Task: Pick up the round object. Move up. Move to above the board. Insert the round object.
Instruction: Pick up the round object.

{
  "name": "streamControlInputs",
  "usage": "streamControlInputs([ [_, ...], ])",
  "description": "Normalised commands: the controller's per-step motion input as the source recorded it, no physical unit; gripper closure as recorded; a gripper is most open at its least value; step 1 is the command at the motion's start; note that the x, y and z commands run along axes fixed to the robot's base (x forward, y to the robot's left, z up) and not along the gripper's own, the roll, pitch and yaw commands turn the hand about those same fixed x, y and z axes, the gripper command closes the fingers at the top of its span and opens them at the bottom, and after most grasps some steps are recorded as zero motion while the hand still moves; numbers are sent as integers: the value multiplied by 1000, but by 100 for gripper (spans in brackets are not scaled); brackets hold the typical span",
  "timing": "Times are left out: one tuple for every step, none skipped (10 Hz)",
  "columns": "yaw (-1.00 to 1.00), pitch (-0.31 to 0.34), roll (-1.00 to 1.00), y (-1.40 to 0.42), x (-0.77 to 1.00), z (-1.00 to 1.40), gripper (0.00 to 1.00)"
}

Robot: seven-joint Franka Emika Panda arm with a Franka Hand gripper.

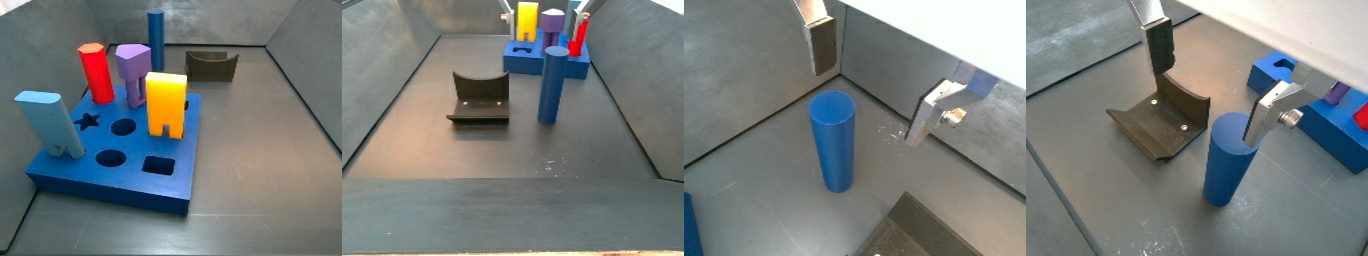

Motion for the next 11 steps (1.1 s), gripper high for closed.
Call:
streamControlInputs([
  [-209,-166,16,0,-343,0,0],
  [0,-21,-4,140,-137,-137,0],
  [0,-123,26,0,-423,-320,0],
  [0,-219,-6,-40,-226,-383,0],
  [0,-219,-104,0,34,-486,0],
  [0,-181,-146,0,109,-434,0],
  [0,-196,-106,0,3,-460,0],
  [0,-189,-79,0,0,-520,0],
  [0,-139,-23,-77,0,-394,0],
  [0,-120,0,-140,0,-254,0],
  [0,-106,0,-126,-23,-180,0],
])
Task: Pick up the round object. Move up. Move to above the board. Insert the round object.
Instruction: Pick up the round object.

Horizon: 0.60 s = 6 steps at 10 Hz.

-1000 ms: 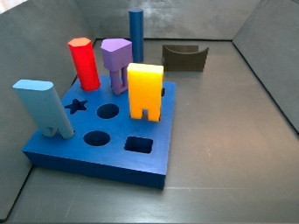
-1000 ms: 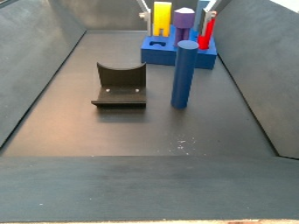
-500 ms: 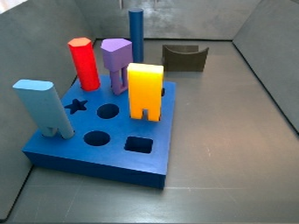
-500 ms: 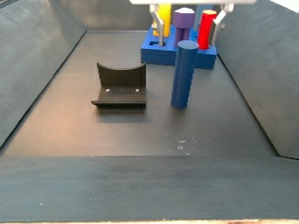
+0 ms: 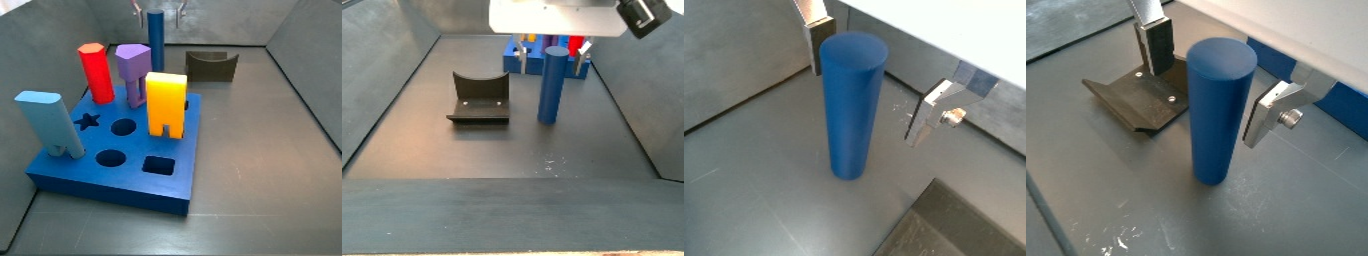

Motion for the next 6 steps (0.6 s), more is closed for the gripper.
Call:
streamControlInputs([
  [0,-93,0,-43,-11,-229,0],
  [0,-94,0,-23,0,-289,0],
  [0,-20,-13,0,0,0,0],
  [0,0,0,0,0,0,0],
  [0,0,0,0,0,0,100],
  [0,0,0,0,0,0,100],
])
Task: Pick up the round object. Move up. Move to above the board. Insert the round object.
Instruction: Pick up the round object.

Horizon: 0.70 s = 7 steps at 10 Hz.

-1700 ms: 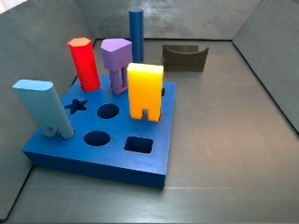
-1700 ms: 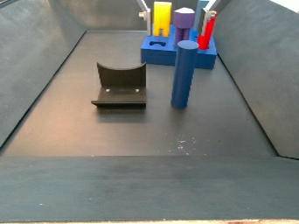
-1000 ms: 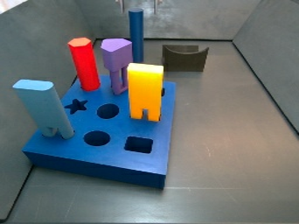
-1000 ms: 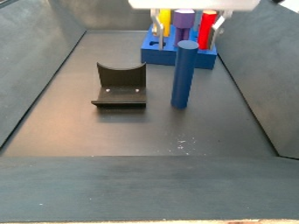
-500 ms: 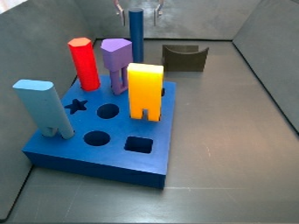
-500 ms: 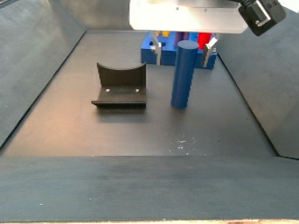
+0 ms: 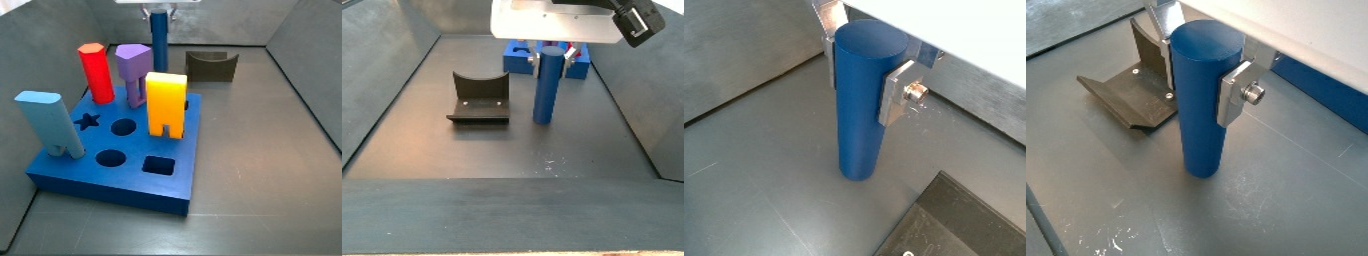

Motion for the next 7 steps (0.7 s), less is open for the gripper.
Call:
streamControlInputs([
  [0,0,0,0,0,0,100],
  [0,0,0,0,0,0,100],
  [0,0,0,0,0,0,100],
  [0,0,0,0,0,0,100],
  [0,0,0,0,0,0,100],
  [0,0,0,0,0,0,100],
  [0,0,0,0,0,0,100],
])
